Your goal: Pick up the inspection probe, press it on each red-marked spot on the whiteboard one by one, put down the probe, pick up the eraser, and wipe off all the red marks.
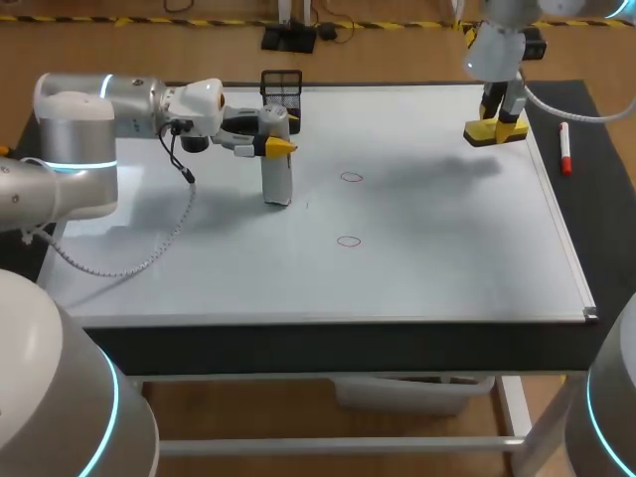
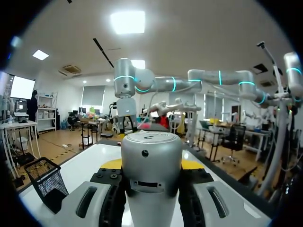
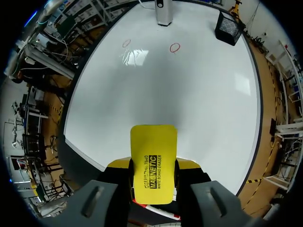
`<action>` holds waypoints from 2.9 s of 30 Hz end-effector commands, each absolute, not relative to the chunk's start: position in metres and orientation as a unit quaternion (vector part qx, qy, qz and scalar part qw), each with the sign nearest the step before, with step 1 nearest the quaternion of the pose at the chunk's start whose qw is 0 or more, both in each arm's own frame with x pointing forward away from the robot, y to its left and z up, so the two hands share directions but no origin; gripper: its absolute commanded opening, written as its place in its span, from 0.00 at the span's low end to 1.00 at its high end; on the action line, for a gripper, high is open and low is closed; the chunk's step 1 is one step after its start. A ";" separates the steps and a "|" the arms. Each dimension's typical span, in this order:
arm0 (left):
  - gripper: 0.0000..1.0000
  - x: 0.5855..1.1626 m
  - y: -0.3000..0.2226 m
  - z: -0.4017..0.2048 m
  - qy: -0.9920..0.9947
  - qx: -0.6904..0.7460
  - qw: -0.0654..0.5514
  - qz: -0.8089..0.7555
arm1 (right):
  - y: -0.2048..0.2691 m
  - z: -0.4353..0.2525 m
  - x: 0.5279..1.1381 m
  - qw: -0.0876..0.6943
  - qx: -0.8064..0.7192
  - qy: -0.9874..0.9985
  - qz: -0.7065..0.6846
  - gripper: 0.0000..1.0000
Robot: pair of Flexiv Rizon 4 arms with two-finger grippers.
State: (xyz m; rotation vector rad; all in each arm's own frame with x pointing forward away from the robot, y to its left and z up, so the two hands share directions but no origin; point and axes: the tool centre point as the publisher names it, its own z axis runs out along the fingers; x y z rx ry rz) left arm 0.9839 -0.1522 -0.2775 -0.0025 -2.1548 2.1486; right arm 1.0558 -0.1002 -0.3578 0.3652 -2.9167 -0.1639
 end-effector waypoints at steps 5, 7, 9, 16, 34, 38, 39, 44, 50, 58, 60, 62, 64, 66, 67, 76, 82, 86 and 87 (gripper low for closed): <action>0.00 0.985 -0.151 -0.279 -0.708 0.000 0.050 0.705 | -0.101 -0.356 1.055 0.099 0.124 -0.986 -0.054 0.00; 0.00 0.985 -0.151 -0.279 -0.708 0.001 0.050 0.704 | -0.101 -0.356 1.055 0.099 0.124 -0.986 -0.054 0.00; 0.00 0.985 -0.151 -0.279 -0.708 0.001 0.049 0.704 | -0.101 -0.356 1.055 0.099 0.124 -0.986 -0.054 0.00; 0.00 0.985 -0.152 -0.279 -0.708 0.002 0.049 0.704 | -0.101 -0.356 1.055 0.099 0.124 -0.986 -0.054 0.00; 0.00 1.016 -0.124 -0.254 -0.714 0.010 0.001 0.700 | -0.101 -0.356 1.055 0.099 0.124 -0.986 -0.054 0.00; 0.00 1.035 -0.105 -0.244 -0.713 0.021 -0.033 0.700 | -0.101 -0.356 1.055 0.099 0.124 -0.986 -0.054 0.00; 0.00 1.040 -0.100 -0.242 -0.714 0.025 -0.042 0.699 | -0.101 -0.356 1.055 0.099 0.124 -0.986 -0.054 0.00; 0.00 1.064 -0.072 -0.232 -0.714 0.044 -0.077 0.694 | -0.101 -0.356 1.055 0.099 0.124 -0.986 -0.054 0.00; 0.00 1.087 -0.041 -0.227 -0.716 0.068 -0.116 0.685 | -0.101 -0.356 1.055 0.099 0.124 -0.986 -0.054 0.00; 0.00 1.116 0.000 -0.225 -0.715 0.104 -0.153 0.674 | -0.101 -0.356 1.055 0.099 0.124 -0.986 -0.054 0.00; 0.00 1.122 0.008 -0.225 -0.714 0.111 -0.159 0.673 | -0.101 -0.356 1.055 0.099 0.124 -0.986 -0.054 0.00; 0.00 1.128 0.016 -0.226 -0.713 0.119 -0.164 0.671 | -0.101 -0.356 1.055 0.099 0.124 -0.986 -0.054 0.00; 0.00 1.132 0.022 -0.227 -0.712 0.125 -0.167 0.671 | -0.101 -0.356 1.055 0.099 0.124 -0.986 -0.054 0.00; 0.00 1.138 0.028 -0.230 -0.712 0.130 -0.169 0.669 | -0.101 -0.356 1.055 0.099 0.124 -0.986 -0.054 0.00; 0.00 1.140 0.030 -0.230 -0.712 0.131 -0.169 0.669 | -0.101 -0.356 1.055 0.099 0.124 -0.986 -0.054 0.00; 0.00 1.145 0.041 -0.232 -0.701 0.140 -0.173 0.677 | -0.101 -0.356 1.055 0.099 0.124 -0.986 -0.054 0.00; 0.00 1.148 0.053 -0.228 -0.691 0.148 -0.178 0.685 | -0.101 -0.356 1.055 0.099 0.124 -0.986 -0.054 0.00; 0.00 1.148 0.053 -0.228 -0.691 0.148 -0.178 0.685 | -0.101 -0.356 1.055 0.099 0.124 -0.986 -0.054 0.00; 0.00 1.148 0.053 -0.228 -0.691 0.148 -0.178 0.685 | -0.101 -0.356 1.055 0.099 0.124 -0.986 -0.054 0.00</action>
